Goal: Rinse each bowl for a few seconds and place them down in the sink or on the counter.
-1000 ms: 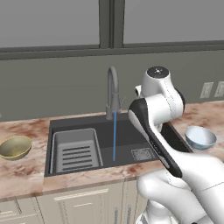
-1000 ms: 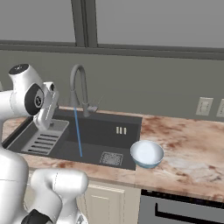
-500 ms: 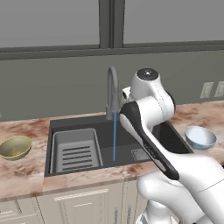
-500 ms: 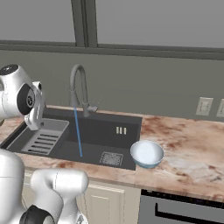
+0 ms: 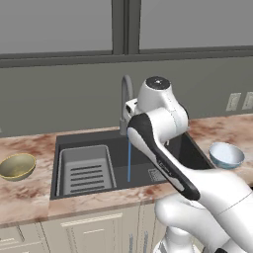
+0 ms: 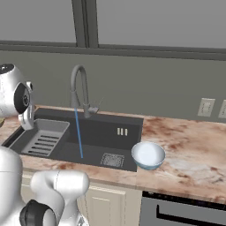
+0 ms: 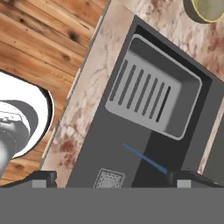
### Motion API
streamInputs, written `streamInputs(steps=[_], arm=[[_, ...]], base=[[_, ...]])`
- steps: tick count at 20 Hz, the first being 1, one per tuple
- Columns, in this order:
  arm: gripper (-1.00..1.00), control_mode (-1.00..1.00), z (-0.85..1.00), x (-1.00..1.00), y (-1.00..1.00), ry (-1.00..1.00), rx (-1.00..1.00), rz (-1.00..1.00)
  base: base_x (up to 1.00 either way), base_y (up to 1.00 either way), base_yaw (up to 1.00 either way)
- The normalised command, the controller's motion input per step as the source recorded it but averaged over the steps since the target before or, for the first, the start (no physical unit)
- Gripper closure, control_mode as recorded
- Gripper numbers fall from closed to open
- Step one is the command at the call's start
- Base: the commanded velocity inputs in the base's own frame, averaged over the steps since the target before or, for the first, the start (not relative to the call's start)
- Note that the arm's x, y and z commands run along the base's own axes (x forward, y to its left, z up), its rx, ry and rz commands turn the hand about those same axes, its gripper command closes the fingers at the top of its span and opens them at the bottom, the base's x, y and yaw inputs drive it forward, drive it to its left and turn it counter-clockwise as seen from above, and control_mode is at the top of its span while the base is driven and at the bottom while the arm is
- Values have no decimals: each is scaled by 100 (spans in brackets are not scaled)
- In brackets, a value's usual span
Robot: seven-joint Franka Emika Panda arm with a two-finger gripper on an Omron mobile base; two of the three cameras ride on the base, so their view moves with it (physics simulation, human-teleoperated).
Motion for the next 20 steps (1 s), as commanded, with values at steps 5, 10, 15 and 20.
streamInputs(steps=[5, 10, 15, 20], arm=[[-100, -100, -1, 1, 27, 2, 10, 13], [-100, -100, -1, -1, 31, -1, 5, 12], [-100, -100, 0, -1, 39, -3, 0, 6], [-100, -100, -1, 0, 35, -1, 1, 5]], base=[[0, 0, 0], [0, 0, 0], [0, 0, 0], [0, 0, 0]])
